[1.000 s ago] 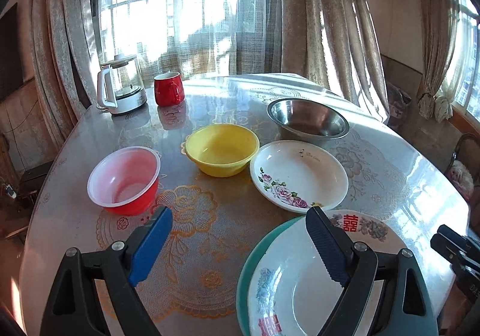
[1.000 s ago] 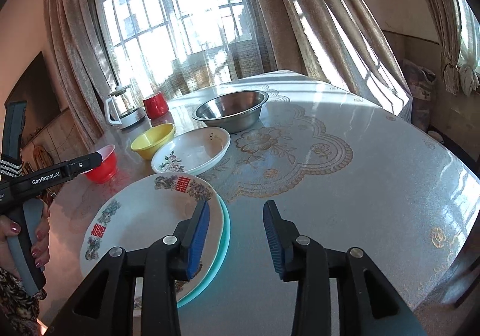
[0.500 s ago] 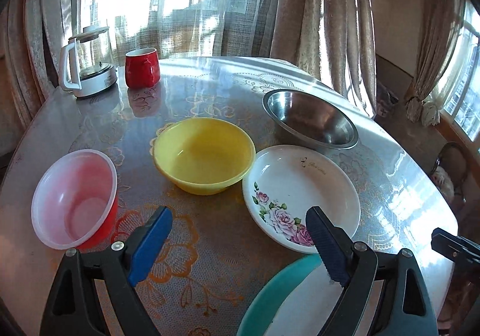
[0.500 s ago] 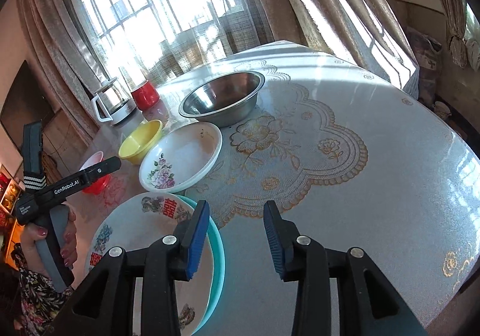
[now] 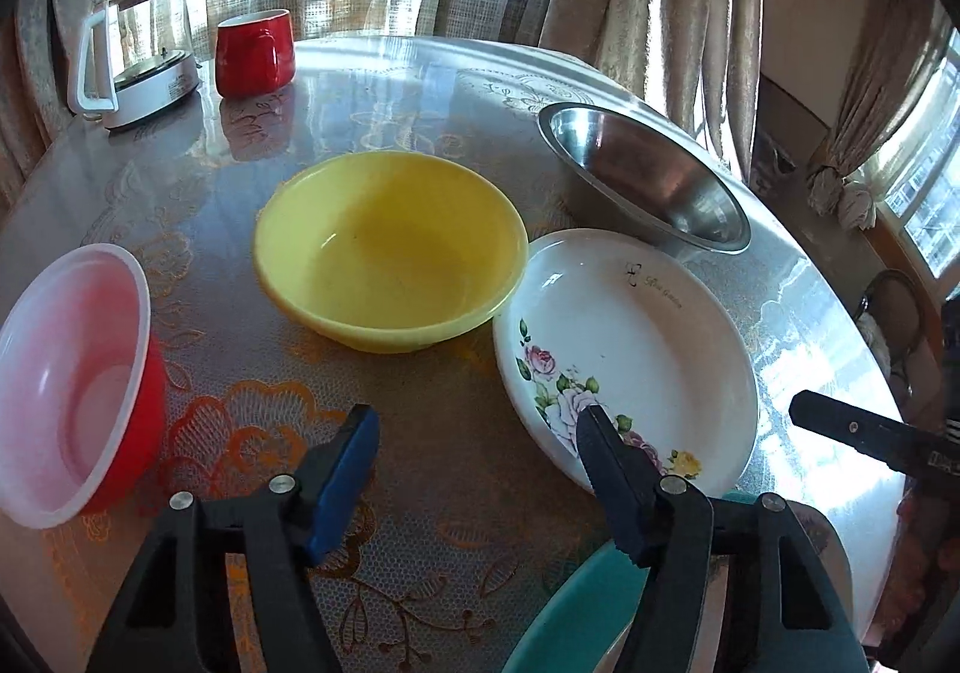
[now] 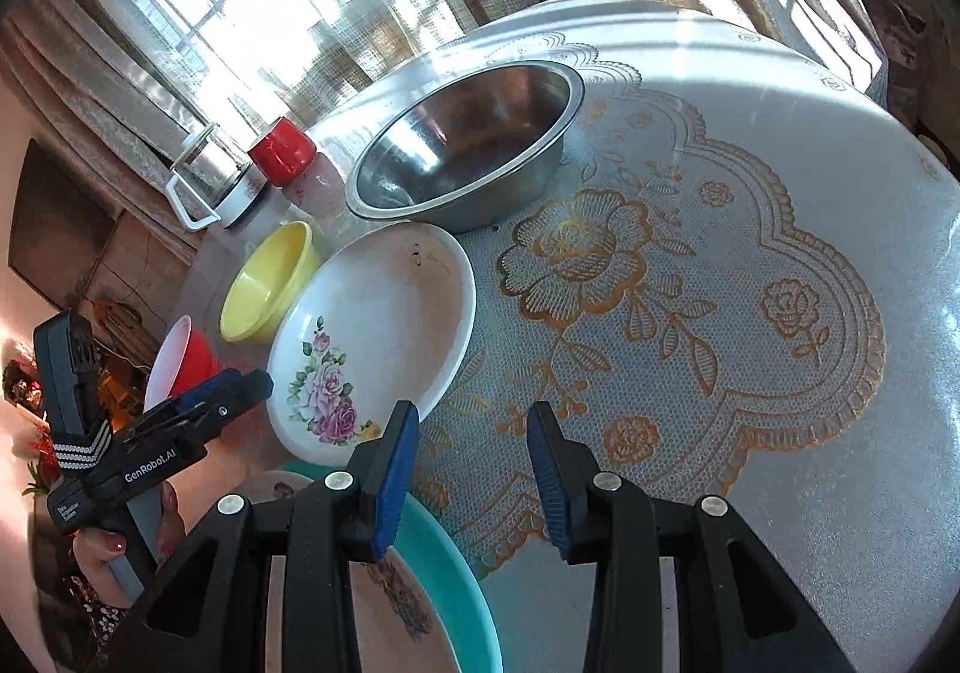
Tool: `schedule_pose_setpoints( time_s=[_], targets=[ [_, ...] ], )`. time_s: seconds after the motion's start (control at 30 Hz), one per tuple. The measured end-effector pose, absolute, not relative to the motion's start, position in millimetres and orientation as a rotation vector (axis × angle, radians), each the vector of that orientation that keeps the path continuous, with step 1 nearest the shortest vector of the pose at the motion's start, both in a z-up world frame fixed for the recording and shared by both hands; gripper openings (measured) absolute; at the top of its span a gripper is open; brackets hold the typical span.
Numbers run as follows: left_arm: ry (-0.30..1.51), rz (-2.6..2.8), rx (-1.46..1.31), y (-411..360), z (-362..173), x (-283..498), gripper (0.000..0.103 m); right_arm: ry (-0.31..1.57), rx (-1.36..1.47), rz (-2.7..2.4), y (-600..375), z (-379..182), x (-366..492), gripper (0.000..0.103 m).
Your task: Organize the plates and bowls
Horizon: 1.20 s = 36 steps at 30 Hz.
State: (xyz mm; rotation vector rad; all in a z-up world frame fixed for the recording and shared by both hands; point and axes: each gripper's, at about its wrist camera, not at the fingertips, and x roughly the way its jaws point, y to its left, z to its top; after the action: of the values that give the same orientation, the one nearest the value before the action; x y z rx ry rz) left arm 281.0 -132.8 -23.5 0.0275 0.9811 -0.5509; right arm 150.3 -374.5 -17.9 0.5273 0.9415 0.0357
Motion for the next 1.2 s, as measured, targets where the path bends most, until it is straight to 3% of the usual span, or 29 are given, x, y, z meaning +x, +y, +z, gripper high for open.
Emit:
schedule_pose_setpoints(
  time_s=[0.27, 0.4, 0.57, 0.7, 0.77, 1.2],
  targets=[
    [1.016, -0.595, 0.005, -137, -32, 289, 0.059, 0.976, 0.565, 0.05, -377, -30, 185, 0.038],
    [1.021, -0.633, 0.02, -144, -32, 290, 0.045, 0.996, 0.61, 0.068, -377, -40, 195, 0.038],
    [0.997, -0.677, 0.084, -156, -29, 288, 0.027, 1.009, 0.597, 0.097, -369, -44, 204, 0.026],
    [1.005, -0.687, 0.07, -155, -30, 292, 0.026, 1.023, 0.554, 0.082, -364, -43, 209, 0.023],
    [1.005, -0.682, 0.061, -153, -30, 293, 0.024, 1.036, 0.53, 0.06, -361, -43, 212, 0.015],
    [0.941, -0.614, 0.083, -142, -18, 289, 0.022, 1.014, 0.693, 0.101, -360, -44, 200, 0.014]
  ],
)
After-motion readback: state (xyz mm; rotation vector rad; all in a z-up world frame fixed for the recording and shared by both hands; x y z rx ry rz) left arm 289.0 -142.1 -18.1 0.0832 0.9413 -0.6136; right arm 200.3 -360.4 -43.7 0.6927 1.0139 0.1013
